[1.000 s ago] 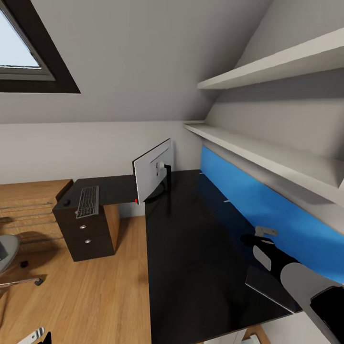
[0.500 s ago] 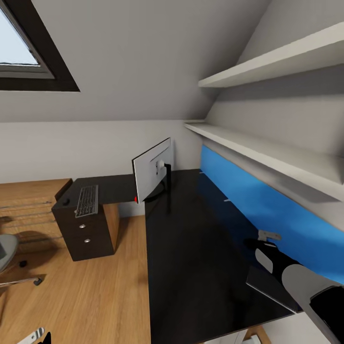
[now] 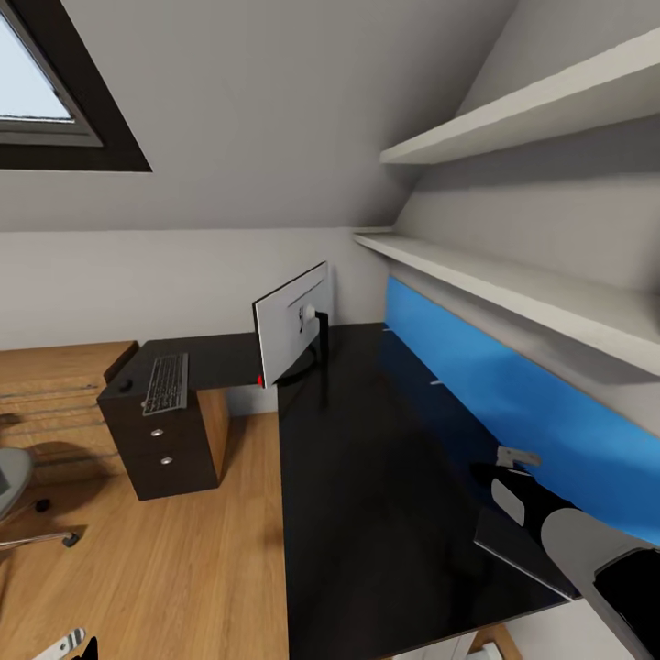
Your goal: In the bedroom, organize the workspace by keeping the computer under the desk, ensuring the monitor is on the desk, placing the keyboard on the desk next to the monitor, placing the mouse on the desk next to the keyboard, moving the folder from the swivel chair onto the desk next to the mouse, stacking the notebook on top of the folder with the pen on top of the notebook, and positioning the swivel chair next to the desk.
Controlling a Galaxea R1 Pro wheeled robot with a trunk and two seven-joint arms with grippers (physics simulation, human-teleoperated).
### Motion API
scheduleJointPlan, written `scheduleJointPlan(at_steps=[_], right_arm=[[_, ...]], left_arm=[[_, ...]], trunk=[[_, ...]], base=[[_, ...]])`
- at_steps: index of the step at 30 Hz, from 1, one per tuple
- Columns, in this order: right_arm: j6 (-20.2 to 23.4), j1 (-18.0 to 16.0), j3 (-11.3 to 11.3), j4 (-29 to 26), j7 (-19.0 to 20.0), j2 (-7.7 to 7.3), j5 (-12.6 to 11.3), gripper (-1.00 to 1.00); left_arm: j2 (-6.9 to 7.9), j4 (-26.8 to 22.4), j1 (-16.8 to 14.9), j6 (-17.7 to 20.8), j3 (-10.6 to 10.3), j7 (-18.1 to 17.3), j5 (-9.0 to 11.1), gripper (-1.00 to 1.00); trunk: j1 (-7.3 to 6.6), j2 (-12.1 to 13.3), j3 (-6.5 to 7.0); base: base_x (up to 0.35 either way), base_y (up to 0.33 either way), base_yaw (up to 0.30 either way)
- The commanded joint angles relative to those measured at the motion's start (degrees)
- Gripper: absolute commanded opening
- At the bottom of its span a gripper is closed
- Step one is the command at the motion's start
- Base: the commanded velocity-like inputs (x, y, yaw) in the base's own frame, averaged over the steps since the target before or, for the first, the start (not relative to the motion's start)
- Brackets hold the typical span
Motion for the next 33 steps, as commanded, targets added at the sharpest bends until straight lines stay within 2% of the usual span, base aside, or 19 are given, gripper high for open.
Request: scheduleJointPlan(at_steps=[1,28,33], right_arm=[[0.4,0.0,0.5,-0.2,-0.4,-0.05,-0.3,1.00],[0.1,0.0,0.6,-0.3,-0.3,-0.05,-0.3,1.00],[0.1,0.0,0.5,-0.3,-0.3,-0.05,-0.3,1.00]], left_arm=[[0.02,0.0,0.0,-0.2,-0.1,0.2,0.5,1.00],[0.02,0.0,0.0,-0.2,-0.1,0.2,0.4,1.00],[0.02,0.0,0.0,-0.2,-0.1,0.2,0.4,1.00]], trunk=[[0.24,-0.5,-0.27],[6.17,-11.3,-5.12],[6.17,-11.3,-5.12]], base=[[0.000,0.000,0.000],[0.000,0.000,0.000],[0.000,0.000,0.000]])
